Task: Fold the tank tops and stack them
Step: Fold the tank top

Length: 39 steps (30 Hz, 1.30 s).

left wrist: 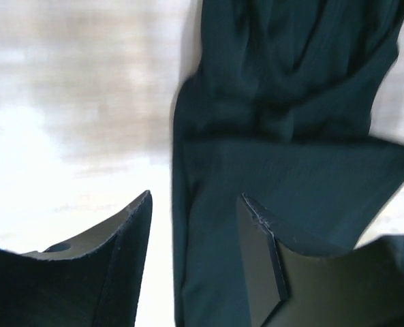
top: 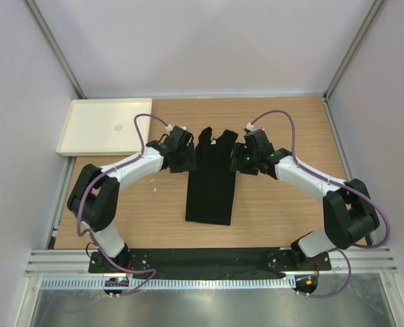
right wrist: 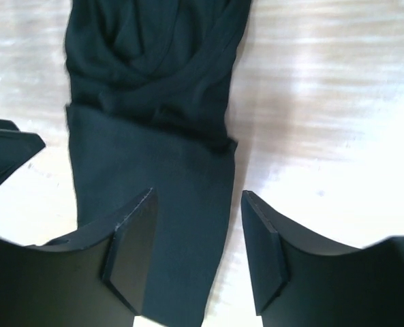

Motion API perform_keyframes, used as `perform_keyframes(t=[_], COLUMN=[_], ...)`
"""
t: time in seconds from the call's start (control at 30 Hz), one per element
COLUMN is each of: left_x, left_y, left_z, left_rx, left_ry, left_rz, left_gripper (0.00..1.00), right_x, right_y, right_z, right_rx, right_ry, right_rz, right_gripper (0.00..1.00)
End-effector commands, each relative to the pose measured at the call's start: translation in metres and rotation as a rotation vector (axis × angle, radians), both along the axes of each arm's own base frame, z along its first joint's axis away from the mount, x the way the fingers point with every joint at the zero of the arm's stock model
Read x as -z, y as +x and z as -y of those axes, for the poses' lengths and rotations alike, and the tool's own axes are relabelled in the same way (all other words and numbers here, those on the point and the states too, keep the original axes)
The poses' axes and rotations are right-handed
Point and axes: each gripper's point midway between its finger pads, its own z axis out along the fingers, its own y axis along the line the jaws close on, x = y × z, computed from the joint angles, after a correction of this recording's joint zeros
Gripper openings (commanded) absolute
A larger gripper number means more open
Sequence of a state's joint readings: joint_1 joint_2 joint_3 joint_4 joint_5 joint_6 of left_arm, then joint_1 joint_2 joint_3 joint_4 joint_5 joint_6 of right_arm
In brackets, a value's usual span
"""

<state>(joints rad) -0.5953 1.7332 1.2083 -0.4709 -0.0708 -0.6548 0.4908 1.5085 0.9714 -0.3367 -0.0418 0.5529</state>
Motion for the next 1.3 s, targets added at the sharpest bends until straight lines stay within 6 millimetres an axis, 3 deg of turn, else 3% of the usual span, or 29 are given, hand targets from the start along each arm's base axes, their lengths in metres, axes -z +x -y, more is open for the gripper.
perform_keyframes(t=[0.0, 0.23, 0.37, 0.57, 0.63, 0.67, 0.77, 0.9, 1.03, 1.27], left_x=[-0.024, -0.021, -0.011, 0.001, -0.001, 0.002, 0.001, -0.006, -0.011, 0.031], left_y=[-0.017, -0.057, -0.096, -0.143, -0.15, -0.156, -0.161, -0.165, -0.172, -0.175], left_z=[0.005, 0.014, 0.015, 0.01, 0.01, 0.009, 0.007, 0.011, 0.029, 0.022], left_rx=[0.016, 0.063, 0.094, 0.12, 0.116, 0.119, 0.114, 0.13, 0.2, 0.172], left_ry=[-0.109, -0.218, -0.229, -0.231, -0.249, -0.255, -0.274, -0.305, -0.374, -0.314], left_rz=[0.039, -0.01, -0.027, -0.051, -0.047, -0.052, -0.048, -0.044, -0.071, -0.136], left_gripper=[0.55, 0.55, 0.55, 0.53, 0.46, 0.34, 0.22, 0.18, 0.15, 0.12], right_x=[-0.013, 0.009, 0.019, 0.017, 0.019, 0.021, 0.025, 0.026, 0.031, 0.06], right_y=[-0.011, -0.031, -0.068, -0.129, -0.141, -0.15, -0.16, -0.17, -0.175, -0.173], right_z=[-0.004, -0.009, -0.016, -0.029, -0.033, -0.035, -0.037, -0.046, -0.054, -0.044], right_rx=[-0.041, -0.097, -0.167, -0.238, -0.234, -0.248, -0.243, -0.268, -0.296, -0.263], right_ry=[0.066, 0.102, 0.167, 0.167, 0.161, 0.162, 0.187, 0.23, 0.257, 0.162], right_rz=[0.048, -0.014, -0.075, -0.095, -0.102, -0.108, -0.12, -0.136, -0.159, -0.204], right_gripper=[0.57, 0.57, 0.58, 0.56, 0.52, 0.46, 0.33, 0.24, 0.19, 0.14])
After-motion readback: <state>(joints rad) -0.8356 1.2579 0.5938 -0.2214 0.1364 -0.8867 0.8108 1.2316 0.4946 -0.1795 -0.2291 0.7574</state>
